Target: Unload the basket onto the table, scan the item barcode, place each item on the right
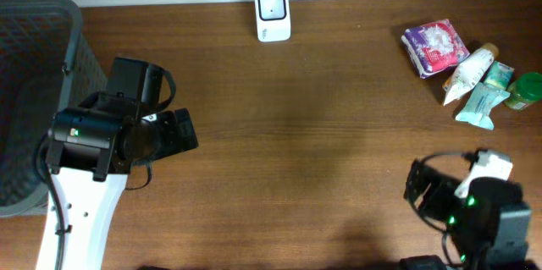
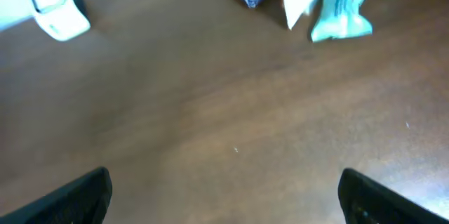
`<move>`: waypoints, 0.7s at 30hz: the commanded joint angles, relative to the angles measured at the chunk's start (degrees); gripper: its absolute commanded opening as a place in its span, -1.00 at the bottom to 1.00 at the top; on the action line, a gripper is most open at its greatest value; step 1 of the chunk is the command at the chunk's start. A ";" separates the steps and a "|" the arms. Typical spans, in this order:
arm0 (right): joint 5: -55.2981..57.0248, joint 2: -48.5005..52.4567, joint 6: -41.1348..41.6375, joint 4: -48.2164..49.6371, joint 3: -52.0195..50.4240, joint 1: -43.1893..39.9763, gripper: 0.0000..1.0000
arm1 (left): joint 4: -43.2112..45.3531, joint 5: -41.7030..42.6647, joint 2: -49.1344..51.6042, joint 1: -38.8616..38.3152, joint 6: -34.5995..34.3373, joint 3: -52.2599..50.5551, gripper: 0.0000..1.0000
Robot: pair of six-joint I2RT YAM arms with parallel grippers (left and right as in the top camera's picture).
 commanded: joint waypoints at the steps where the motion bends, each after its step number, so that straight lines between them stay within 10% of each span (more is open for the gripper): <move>1: 0.72 -11.19 -0.24 8.31 -13.25 -0.48 0.97 | 0.07 -0.44 -0.24 -0.17 -0.55 0.15 0.98; 21: -6.43 -29.33 -19.15 57.09 -49.53 -2.10 0.97 | 0.07 -0.44 -0.24 -0.17 -0.55 0.15 0.98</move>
